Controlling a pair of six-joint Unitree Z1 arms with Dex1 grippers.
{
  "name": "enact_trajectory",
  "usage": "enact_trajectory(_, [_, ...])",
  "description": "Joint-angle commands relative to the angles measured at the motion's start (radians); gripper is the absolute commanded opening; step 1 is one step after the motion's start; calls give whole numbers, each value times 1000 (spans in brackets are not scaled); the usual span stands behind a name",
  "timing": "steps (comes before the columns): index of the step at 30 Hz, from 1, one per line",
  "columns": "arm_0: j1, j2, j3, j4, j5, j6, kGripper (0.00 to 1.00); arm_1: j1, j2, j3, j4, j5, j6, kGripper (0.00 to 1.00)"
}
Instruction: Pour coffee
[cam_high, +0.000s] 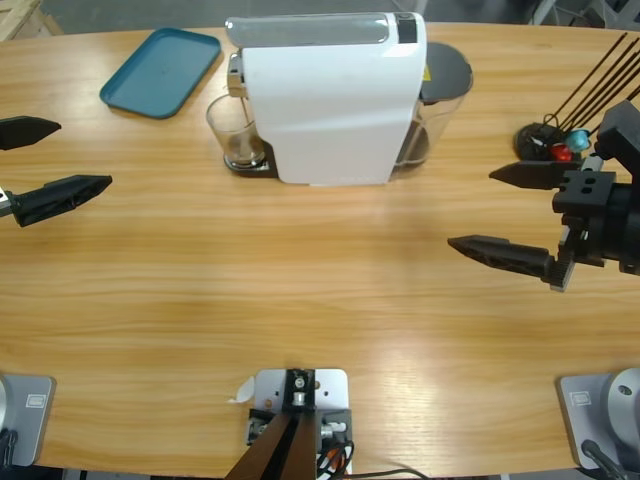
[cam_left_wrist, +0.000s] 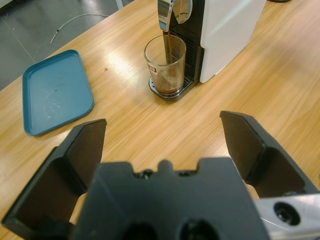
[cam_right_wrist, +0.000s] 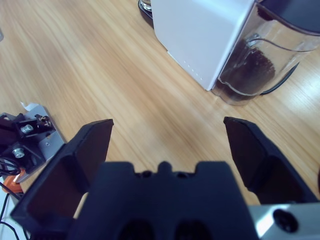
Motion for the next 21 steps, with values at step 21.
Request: enact_trajectory(21, [-14,27,40,-19,-14,12,996,7,27,34,-16,4,3,1000])
